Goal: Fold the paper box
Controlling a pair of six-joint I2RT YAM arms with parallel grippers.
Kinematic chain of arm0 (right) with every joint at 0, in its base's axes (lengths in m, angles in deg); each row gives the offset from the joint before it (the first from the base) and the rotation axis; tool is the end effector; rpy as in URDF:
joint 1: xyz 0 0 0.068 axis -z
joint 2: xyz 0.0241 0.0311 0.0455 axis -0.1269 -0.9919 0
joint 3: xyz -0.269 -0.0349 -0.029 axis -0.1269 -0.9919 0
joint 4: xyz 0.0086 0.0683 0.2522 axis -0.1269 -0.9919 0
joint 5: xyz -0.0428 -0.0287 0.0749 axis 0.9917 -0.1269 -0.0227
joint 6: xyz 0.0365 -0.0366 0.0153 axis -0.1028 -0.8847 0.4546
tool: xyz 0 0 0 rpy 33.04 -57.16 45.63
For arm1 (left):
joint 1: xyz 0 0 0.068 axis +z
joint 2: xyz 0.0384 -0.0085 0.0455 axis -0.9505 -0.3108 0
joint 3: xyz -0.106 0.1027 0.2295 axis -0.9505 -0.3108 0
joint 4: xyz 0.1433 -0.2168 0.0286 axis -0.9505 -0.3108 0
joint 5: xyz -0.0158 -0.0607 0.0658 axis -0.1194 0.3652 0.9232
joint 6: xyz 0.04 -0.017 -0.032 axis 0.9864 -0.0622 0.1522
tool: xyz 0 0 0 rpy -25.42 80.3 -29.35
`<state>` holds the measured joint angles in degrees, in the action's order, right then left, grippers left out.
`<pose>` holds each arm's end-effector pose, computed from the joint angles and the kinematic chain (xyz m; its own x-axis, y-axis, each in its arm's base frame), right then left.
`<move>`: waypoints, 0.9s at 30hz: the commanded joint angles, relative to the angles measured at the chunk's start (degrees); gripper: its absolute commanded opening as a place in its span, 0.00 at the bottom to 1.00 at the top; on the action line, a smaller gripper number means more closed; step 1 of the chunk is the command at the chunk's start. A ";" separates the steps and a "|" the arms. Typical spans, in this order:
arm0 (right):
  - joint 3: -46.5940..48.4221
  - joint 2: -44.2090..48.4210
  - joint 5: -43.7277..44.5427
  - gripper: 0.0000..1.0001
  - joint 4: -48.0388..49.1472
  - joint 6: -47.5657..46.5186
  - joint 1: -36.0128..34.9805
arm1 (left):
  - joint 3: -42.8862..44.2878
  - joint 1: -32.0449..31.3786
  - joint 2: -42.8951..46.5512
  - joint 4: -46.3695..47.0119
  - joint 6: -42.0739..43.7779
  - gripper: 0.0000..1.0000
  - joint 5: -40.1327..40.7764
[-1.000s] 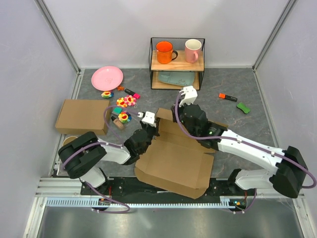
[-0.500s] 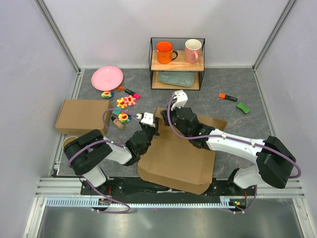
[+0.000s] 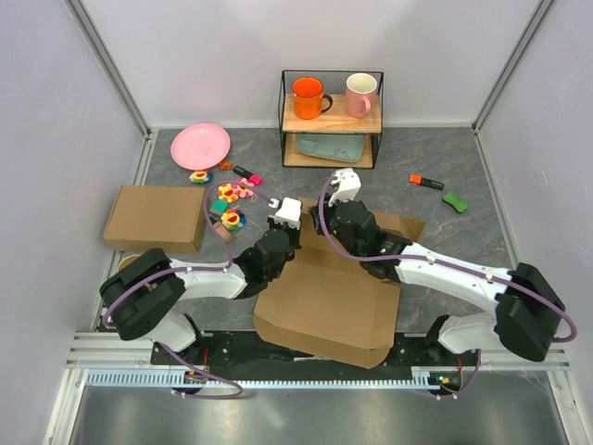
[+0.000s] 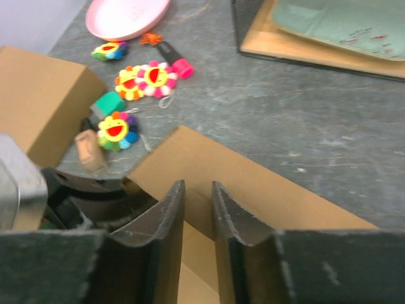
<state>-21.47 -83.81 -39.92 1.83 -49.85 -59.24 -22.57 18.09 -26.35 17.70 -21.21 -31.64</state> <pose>0.2016 0.2351 0.2777 -0.3311 0.1416 -0.9329 -0.3956 0.8767 0.2735 0.1896 -0.2245 0.1915 -0.1138 0.0469 -0.9924 0.3178 0.9481 0.0083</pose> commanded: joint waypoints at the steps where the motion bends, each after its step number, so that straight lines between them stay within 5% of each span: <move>1: 3.01 7.69 11.31 0.37 -9.68 -2.61 -0.09 | 4.17 0.36 3.92 -23.07 -5.60 0.02 6.36; 5: 1.00 18.24 23.62 0.49 -13.90 -5.25 0.44 | 4.61 1.77 6.91 -31.98 -11.94 0.02 7.78; 12: -6.82 28.45 33.22 0.50 -24.53 -0.45 1.41 | 6.19 5.19 7.88 -38.93 -16.15 0.02 6.46; 20: -16.40 28.72 25.06 0.54 -28.94 15.39 3.25 | 6.19 6.52 6.91 -39.82 -19.33 0.02 7.60; 27: -20.54 26.96 20.57 0.75 -29.12 21.02 3.34 | 6.89 6.52 5.86 -39.99 -18.27 0.02 7.78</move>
<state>-41.01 -56.03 -16.73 -27.78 -34.77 -56.18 -15.77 24.10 -18.04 -15.98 -38.58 -26.24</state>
